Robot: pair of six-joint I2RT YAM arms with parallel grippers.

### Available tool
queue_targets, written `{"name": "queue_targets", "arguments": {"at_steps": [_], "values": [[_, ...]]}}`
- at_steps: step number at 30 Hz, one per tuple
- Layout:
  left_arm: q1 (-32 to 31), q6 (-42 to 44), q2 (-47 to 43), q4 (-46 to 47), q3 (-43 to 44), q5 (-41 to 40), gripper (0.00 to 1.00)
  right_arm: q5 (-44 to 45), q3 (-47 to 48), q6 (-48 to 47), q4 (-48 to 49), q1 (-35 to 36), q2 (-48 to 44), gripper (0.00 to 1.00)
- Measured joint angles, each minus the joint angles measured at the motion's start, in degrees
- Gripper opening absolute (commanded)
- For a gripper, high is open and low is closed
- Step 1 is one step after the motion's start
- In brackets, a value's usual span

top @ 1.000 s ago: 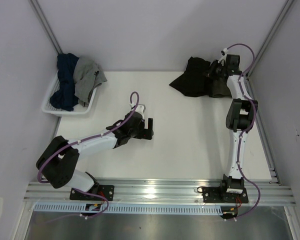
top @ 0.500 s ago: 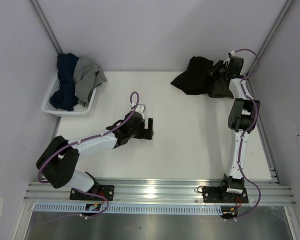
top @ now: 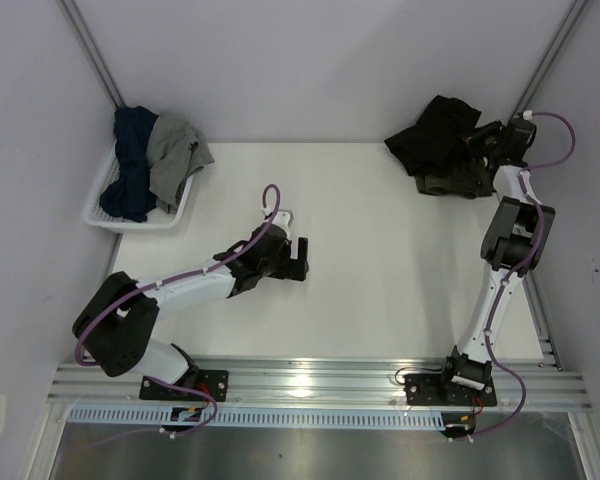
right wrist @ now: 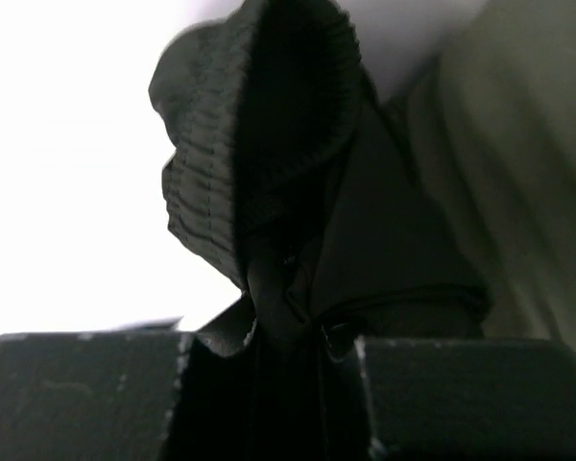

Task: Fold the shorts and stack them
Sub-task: Neatly place the folded shorts to the corner

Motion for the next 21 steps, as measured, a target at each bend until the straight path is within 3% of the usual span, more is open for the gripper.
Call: {"name": "queue_targets", "arguments": {"at_steps": [10,21], "values": [[-0.39,0.00,0.00,-0.02,0.00,0.02,0.99,10.51,-27.17,12.00,18.99,-1.14,-12.37,0.00],[-0.66,0.04,-0.04,-0.66,0.00,-0.24,0.99,26.08,-52.78,23.30,45.88,1.73,-14.32,0.00]]}}
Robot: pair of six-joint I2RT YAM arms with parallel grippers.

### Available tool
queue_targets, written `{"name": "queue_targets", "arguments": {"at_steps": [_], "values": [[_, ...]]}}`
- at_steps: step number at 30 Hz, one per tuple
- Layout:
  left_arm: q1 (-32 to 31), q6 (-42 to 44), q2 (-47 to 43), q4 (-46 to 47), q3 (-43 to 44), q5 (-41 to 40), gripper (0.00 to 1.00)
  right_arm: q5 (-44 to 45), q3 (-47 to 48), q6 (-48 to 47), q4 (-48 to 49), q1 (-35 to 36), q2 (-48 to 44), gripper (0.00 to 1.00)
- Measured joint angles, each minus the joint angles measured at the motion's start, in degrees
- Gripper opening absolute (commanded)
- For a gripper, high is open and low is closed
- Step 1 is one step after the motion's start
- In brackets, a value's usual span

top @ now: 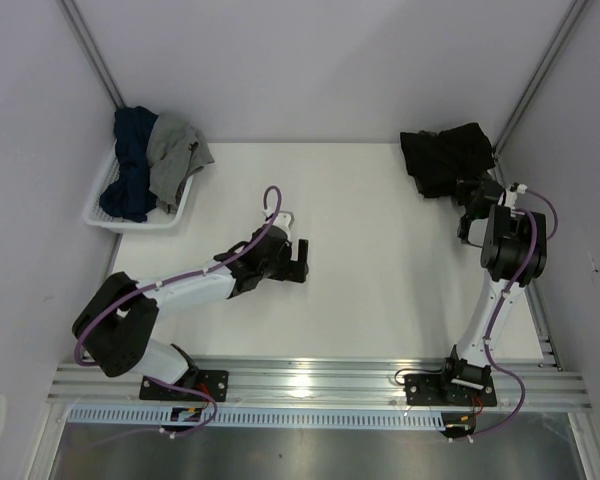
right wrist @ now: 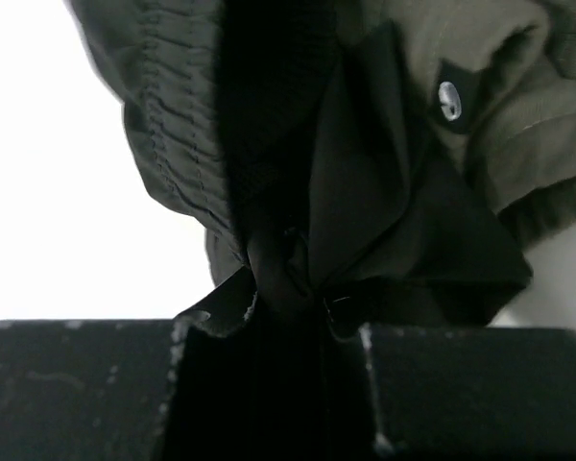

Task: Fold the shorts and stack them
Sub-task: Neatly place the folded shorts to the corner

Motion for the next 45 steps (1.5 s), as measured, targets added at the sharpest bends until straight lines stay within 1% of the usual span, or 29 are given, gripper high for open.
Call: {"name": "queue_targets", "arguments": {"at_steps": [5,10,12,18,25,28,30,31,32,33,34,36,38,39,42,45], "values": [[-0.02,0.07,-0.46,-0.68,0.00,-0.15,0.99,5.73,-3.72,3.69,10.56,1.01,0.00,0.00],[-0.07,0.13,-0.85,-1.88,0.13,-0.44,0.99,9.90,-3.69,7.34,18.49,0.90,0.63,0.00],[-0.07,0.31,-1.11,-2.73,0.35,-0.50,0.99,10.95,-2.84,8.07,19.93,0.81,1.53,0.00],[-0.07,0.59,-1.33,-3.78,1.31,-0.87,0.99,12.98,2.16,8.50,17.57,2.10,4.66,0.00],[-0.07,0.55,-1.38,-3.82,1.31,-0.92,0.99,13.11,5.55,9.62,7.98,4.74,6.58,0.00],[-0.09,0.55,-1.46,-3.82,1.31,-0.92,0.99,14.14,5.27,11.13,5.42,5.49,6.60,0.13],[-0.15,0.55,-1.90,-3.91,1.27,-0.94,0.99,14.19,5.25,11.96,4.61,5.64,6.91,0.25],[-0.17,0.55,-2.32,-3.89,1.20,-0.96,0.99,14.10,5.25,12.31,4.59,5.57,7.13,0.34],[-0.24,0.55,-2.99,-3.93,1.07,-0.98,0.99,13.90,5.22,12.79,4.35,5.40,7.43,0.54],[-0.26,0.55,-3.69,-3.93,0.94,-1.03,0.99,13.64,5.25,13.20,4.09,5.14,7.78,0.61],[-0.28,0.55,-4.33,-3.89,0.76,-1.09,0.99,12.92,5.25,13.20,3.67,4.83,8.09,0.72],[-0.28,0.55,-5.20,-3.89,0.61,-1.14,0.99,11.91,5.25,13.68,4.04,4.11,8.11,0.76],[-0.28,0.55,-5.57,-3.85,0.42,-1.16,0.99,10.97,5.09,13.31,3.45,3.54,7.13,0.83],[-0.28,0.52,-5.70,-3.85,0.22,-1.14,0.99,10.67,4.83,12.85,2.80,3.32,6.47,0.93],[-0.33,0.52,-6.01,-3.96,-0.15,-1.14,0.99,10.08,2.45,10.60,-2.51,2.60,2.12,0.95],[-0.39,0.52,-6.78,-4.00,-0.28,-1.11,0.99,9.84,0.52,7.93,-10.73,1.53,-4.59,0.95]]}}
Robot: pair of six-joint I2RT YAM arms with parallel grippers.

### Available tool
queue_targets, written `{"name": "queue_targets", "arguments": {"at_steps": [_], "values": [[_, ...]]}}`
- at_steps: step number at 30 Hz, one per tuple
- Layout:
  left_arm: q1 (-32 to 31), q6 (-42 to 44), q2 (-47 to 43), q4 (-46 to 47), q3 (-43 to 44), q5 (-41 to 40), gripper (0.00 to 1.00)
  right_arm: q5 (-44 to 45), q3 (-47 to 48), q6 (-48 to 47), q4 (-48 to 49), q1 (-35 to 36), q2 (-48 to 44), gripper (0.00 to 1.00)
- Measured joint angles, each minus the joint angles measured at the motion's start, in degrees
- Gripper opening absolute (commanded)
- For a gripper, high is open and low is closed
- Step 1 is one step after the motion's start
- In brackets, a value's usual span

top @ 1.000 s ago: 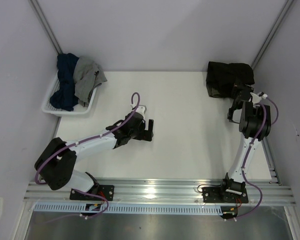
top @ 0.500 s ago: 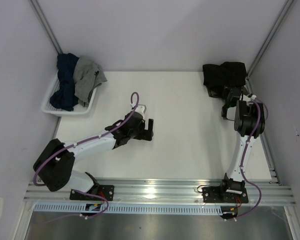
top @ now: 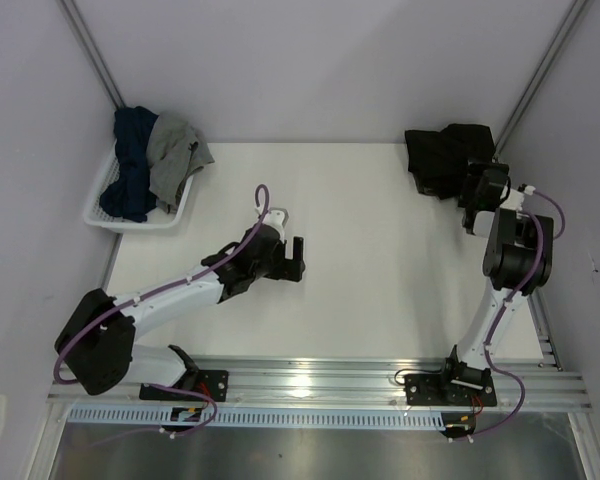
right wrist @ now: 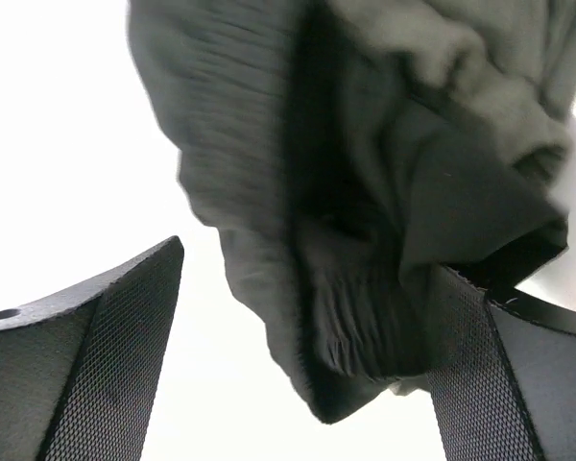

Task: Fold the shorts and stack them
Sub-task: Neatly place the folded shorts to the corner

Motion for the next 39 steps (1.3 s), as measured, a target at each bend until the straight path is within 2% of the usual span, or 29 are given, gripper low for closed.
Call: {"name": "queue_targets", "arguments": {"at_steps": [6,13,14,16,18,20,25,31,39], "values": [[-0.04,-0.02,-1.27,0.02,-0.07,-0.02,0.99,-1.36,0.68,-5.16,-11.98,-3.23,-8.96,0.88],[-0.15,-0.04,-1.27,0.07,-0.17,0.02,0.99,-2.10,10.67,-10.67,-25.83,-4.31,-9.77,0.80],[-0.15,-0.04,-1.27,0.07,-0.17,0.02,0.99,-2.23,11.93,-11.15,-26.60,-4.33,-9.77,0.73],[-0.15,-0.04,-1.27,0.11,-0.17,0.04,0.99,-2.75,13.03,-11.82,-26.34,-4.31,-9.88,0.67],[-0.15,-0.04,-1.25,0.13,-0.17,0.13,0.99,-3.82,13.73,-12.31,-26.01,-4.31,-9.70,0.44],[-0.15,-0.04,-1.16,0.17,-0.17,0.20,0.99,-5.49,14.78,-12.28,-25.09,-4.37,-8.81,0.26],[-0.15,-0.04,-1.01,0.37,-0.17,0.24,0.99,-12.50,22.88,-10.64,-16.98,-4.37,-0.07,0.00],[-0.17,0.00,-0.09,0.66,-0.17,0.22,0.99,-18.91,37.31,-8.37,-12.94,-3.80,14.60,0.00],[-0.22,0.02,2.40,0.79,-0.11,0.24,0.99,-20.90,47.52,-6.80,-12.96,-2.12,24.96,0.00]]}}
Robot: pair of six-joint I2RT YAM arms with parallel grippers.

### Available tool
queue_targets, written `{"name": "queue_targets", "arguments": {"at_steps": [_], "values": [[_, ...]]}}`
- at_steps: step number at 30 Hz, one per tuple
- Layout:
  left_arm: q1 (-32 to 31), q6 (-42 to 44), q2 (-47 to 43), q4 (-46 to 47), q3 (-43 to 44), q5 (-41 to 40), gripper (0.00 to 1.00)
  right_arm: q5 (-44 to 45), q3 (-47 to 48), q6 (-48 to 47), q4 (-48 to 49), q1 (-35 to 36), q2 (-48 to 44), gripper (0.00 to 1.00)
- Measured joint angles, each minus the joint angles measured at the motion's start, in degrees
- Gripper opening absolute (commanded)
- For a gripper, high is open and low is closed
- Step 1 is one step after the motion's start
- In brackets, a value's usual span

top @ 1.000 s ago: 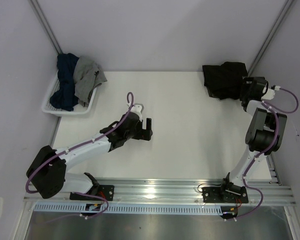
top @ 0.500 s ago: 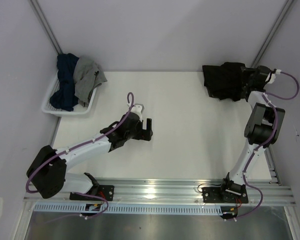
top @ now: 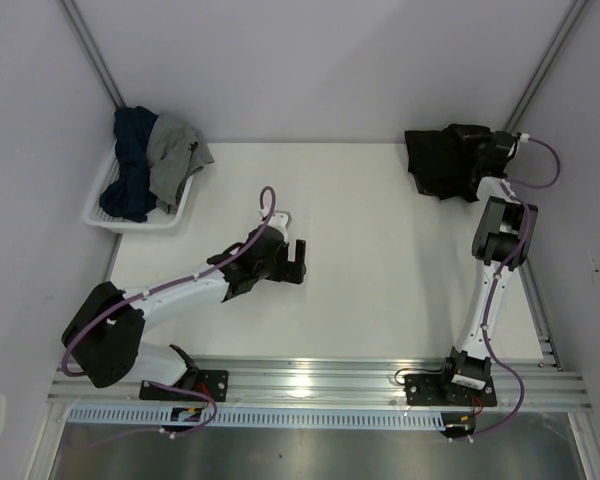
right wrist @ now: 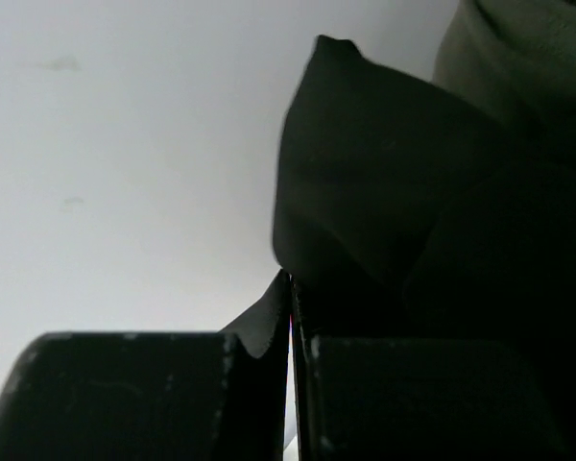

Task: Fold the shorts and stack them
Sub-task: Neatly place the folded shorts to the corner

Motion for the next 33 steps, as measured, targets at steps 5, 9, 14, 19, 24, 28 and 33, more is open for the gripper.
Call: {"name": "queue_targets", "arguments": {"at_steps": [5,9,14,19,24,28,33], "values": [[0.00,0.09,0.26,-0.13,0.81,-0.04,0.99,1.86,2.93,0.63,1.88,-0.02,4.50,0.00],[0.00,0.46,0.76,-0.15,1.95,-0.07,0.99,5.97,1.29,1.33,6.14,0.17,6.16,0.07],[0.00,0.50,1.79,-0.28,2.36,-0.04,0.99,10.08,4.79,1.49,6.95,0.90,9.29,0.21],[0.00,0.48,2.21,-0.48,2.36,-0.02,0.99,11.41,6.86,4.52,6.36,1.16,11.52,0.61],[0.00,0.48,1.73,-0.66,2.36,-0.04,0.99,11.04,6.82,4.00,6.75,1.14,10.67,0.80],[0.00,0.48,-1.29,-1.70,2.34,-0.26,0.99,9.44,4.70,2.69,5.31,0.74,7.50,0.83],[0.00,0.48,-6.16,-2.38,2.10,-0.92,0.99,6.91,-1.84,1.29,4.31,-0.39,0.44,0.81]]}}
